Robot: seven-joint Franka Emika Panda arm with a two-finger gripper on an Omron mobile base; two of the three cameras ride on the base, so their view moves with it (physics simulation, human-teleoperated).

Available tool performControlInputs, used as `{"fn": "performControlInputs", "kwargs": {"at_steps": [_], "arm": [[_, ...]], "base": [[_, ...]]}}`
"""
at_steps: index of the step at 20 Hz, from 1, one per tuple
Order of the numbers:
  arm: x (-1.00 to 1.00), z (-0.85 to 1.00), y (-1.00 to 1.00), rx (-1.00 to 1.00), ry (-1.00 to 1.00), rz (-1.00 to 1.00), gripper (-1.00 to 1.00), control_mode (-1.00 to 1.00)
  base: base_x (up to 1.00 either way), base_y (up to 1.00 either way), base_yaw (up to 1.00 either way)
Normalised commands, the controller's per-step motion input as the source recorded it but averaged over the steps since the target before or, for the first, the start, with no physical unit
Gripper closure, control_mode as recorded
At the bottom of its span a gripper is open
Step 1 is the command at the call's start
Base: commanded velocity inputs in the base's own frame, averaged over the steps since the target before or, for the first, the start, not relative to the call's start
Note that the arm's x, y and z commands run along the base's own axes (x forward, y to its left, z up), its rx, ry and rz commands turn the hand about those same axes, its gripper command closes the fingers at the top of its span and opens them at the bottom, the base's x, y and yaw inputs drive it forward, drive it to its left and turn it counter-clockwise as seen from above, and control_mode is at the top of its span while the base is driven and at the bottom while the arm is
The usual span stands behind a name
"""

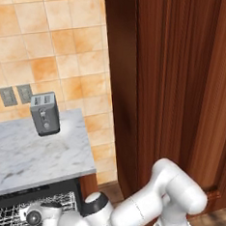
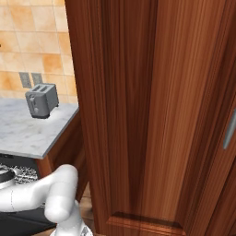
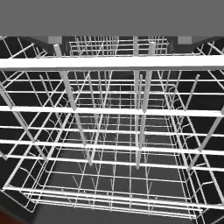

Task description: Open the dishwasher door and pull out the top rack.

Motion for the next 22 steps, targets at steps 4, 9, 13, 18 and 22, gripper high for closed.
{"fn": "performControlInputs", "kwargs": {"at_steps": [4,9,13,18,22], "arm": [[-1.0,-0.76,-0.04,0.0,0.15,-0.02,-1.0,-1.0],[-1.0,-0.73,-0.07,0.0,0.19,-0.02,-1.0,-1.0],[-1.0,-0.67,-0.19,0.0,0.22,-0.01,-1.0,-1.0],[-1.0,-0.6,-0.21,0.0,0.27,-0.01,-1.0,-1.0],[-1.0,-0.58,-0.21,0.0,0.28,-0.02,-1.0,-1.0]], "base": [[0.0,0.0,0.0],[0.0,0.0,0.0],[0.0,0.0,0.0],[0.0,0.0,0.0],[0.0,0.0,0.0]]}}
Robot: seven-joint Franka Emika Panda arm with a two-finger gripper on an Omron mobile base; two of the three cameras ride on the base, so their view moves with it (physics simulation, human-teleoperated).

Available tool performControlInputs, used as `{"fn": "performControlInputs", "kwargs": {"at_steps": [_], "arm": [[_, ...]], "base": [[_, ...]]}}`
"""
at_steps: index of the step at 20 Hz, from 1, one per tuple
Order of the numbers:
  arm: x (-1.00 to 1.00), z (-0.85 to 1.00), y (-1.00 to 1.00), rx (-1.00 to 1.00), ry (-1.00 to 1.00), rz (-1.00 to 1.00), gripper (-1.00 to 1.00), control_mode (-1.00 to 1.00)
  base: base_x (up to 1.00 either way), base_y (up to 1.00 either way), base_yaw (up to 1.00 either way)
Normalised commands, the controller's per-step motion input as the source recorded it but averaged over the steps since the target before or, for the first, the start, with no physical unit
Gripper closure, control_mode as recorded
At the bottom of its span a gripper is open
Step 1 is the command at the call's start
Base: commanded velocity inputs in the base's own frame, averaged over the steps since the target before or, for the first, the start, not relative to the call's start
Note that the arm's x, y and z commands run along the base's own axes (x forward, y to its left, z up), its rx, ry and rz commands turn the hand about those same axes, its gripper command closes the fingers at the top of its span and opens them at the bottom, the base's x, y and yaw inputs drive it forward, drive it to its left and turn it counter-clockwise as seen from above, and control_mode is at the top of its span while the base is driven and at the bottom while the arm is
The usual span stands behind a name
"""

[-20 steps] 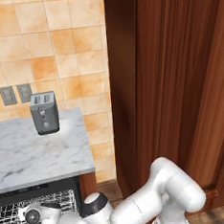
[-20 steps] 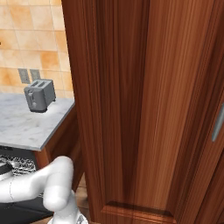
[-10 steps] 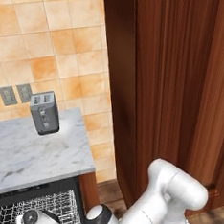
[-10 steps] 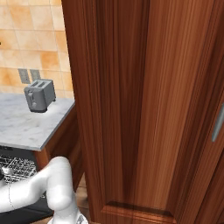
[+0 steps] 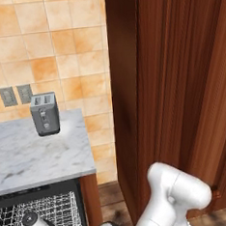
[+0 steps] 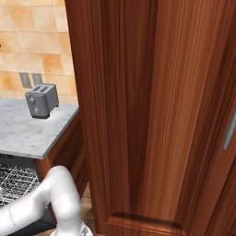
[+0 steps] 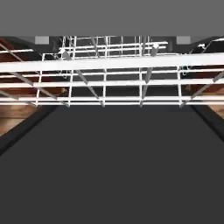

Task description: Open the dishwasher door and pull out the top rack.

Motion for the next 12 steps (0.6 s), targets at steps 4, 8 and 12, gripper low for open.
{"fn": "performControlInputs", "kwargs": {"at_steps": [4,8,12], "arm": [[-1.0,-0.55,-0.19,0.0,0.28,-0.02,-1.0,-1.0],[-1.0,-0.46,-0.14,0.0,0.27,-0.03,-1.0,-1.0],[-0.98,-0.38,-0.15,0.0,0.24,-0.02,-1.0,-1.0]], "base": [[0.0,0.0,0.0],[0.0,0.0,0.0],[0.0,0.0,0.0]]}}
